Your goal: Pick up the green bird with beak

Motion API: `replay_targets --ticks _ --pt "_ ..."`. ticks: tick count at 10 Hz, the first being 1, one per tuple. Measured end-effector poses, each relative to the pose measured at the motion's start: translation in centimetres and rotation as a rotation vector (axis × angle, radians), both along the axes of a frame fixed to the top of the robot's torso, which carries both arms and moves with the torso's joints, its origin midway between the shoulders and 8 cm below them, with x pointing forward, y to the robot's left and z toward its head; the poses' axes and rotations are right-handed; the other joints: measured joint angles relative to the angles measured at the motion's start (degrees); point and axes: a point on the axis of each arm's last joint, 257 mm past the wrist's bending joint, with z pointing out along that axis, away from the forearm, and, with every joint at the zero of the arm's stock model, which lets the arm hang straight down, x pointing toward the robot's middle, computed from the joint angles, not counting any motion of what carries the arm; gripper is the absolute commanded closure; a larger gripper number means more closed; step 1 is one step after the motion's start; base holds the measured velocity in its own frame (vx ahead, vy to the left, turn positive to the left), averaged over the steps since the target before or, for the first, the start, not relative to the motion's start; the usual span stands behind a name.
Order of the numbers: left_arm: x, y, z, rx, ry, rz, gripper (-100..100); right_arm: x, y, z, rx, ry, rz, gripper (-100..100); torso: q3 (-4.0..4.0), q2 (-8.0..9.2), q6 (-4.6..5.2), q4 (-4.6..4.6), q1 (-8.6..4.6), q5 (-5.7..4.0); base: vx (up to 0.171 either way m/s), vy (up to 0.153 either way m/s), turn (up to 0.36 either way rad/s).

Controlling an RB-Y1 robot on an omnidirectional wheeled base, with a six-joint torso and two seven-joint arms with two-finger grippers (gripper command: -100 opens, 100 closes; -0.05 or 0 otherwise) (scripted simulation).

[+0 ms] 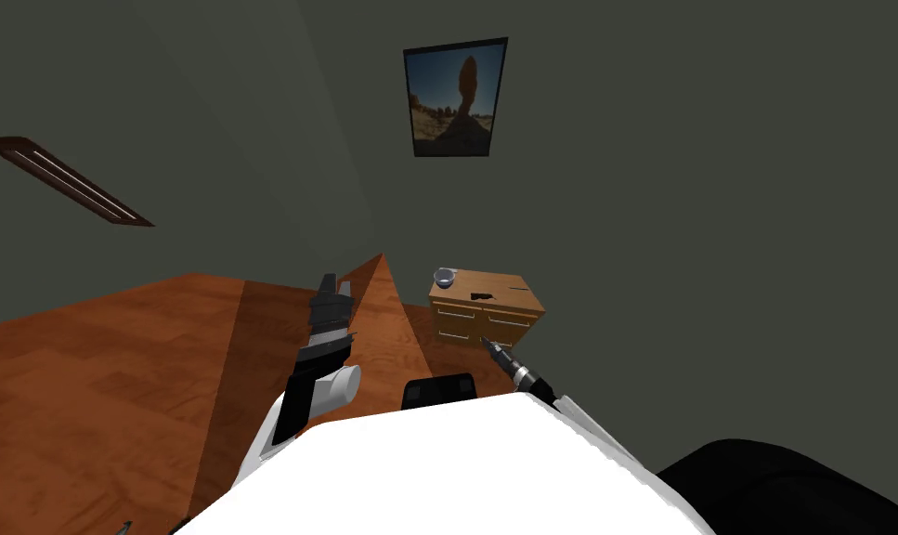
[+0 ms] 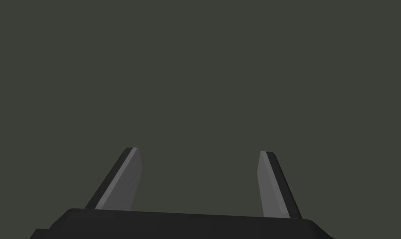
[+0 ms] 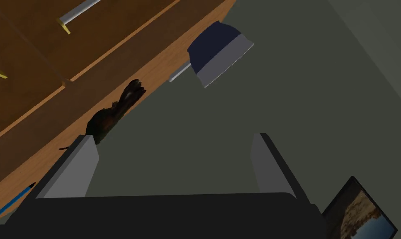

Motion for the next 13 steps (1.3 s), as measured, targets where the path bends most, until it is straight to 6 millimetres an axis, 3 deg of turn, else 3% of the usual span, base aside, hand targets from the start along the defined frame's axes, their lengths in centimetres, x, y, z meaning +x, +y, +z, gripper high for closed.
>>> replay_targets --ticks 3,6,9,10,13 --pt "0.0 0.0 0.0 0.0 0.0 0.0 0 -5.1 -2.9 -5.9 -0.168 0.157 0.045 -100 -0.01 -0.03 0.0 0.0 0.08 0.02 -0.029 0.097 0.078" --pt "0.0 0.0 0.0 0.0 0.0 0.0 0 -8.9 -5.8 -8.7 -0.295 0.261 0.085 -100 -0.08 -0.15 0.0 -0.02 -0.07 -0.01 -0.003 0.078 0.12" --pt "0.0 0.0 0.0 0.0 0.0 0.0 0 -13.8 -9.9 -12.2 -0.44 0.375 0.136 -100 -0.13 -0.23 -0.02 -0.04 -0.01 0.0 0.015 0.079 0.106" --pt "0.0 0.0 0.0 0.0 0.0 0.0 0 -14.6 -10.8 -12.7 -0.475 0.4 0.147 -100 -0.14 -0.25 0.0 -0.04 -0.05 0.0 0.02 0.078 0.166" --pt "0.0 0.0 0.0 0.0 0.0 0.0 0 -19.4 -15.1 -14.0 -0.62 0.502 0.202 -100 -0.17 -0.31 -0.03 -0.05 -0.05 0.0 0.036 0.068 0.12"
